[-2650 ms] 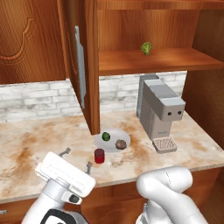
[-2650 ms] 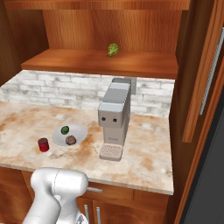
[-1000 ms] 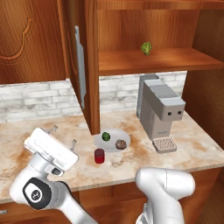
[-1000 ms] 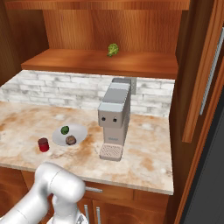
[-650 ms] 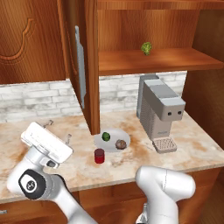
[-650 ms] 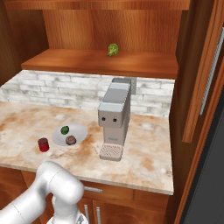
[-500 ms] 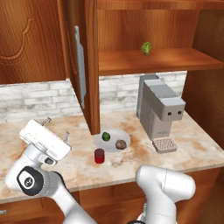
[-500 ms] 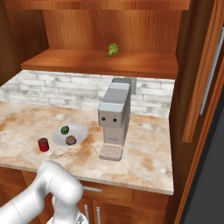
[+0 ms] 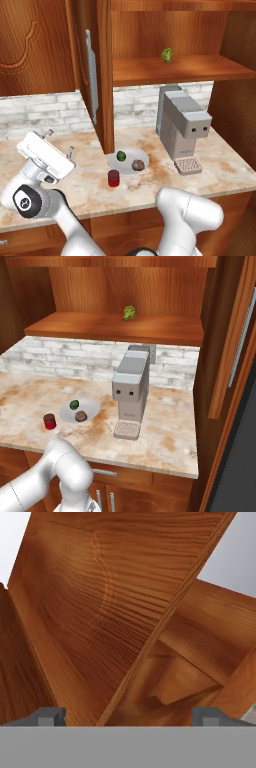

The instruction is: Pick the avocado and bread from the counter and place them on the plate. Then pick the jam from the cabinet and place it next to the plate. Lastly close the cabinet door.

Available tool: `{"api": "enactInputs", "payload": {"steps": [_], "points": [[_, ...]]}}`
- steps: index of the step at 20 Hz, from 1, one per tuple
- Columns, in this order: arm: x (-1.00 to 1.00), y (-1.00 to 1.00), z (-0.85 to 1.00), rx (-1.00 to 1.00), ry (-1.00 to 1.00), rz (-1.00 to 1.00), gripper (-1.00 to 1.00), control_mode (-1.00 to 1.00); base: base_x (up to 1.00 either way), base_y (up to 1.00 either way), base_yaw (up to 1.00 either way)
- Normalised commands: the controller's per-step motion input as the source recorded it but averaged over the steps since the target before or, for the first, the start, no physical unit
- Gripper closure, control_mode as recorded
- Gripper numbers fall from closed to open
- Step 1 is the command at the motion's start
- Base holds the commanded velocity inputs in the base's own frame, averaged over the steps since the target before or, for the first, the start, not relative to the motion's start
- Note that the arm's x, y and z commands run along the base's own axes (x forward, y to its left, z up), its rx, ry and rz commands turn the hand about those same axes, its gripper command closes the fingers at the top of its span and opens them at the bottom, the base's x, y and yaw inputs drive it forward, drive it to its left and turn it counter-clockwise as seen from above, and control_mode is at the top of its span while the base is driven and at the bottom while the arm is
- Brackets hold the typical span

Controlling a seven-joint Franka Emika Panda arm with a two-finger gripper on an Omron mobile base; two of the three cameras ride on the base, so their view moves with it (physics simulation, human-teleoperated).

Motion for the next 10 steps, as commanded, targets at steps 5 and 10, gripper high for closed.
{"api": "enactInputs", "payload": {"steps": [5, 10], "points": [[0.0, 0.0, 0.15, 0.02, -0.11, 0.0, -1.0, -1.0, 0.0, 0.0, 0.0], [0.0, -0.02, 0.16, 0.05, -0.1, 0.0, -1.0, -1.0, 0.0, 0.0, 0.0]]}}
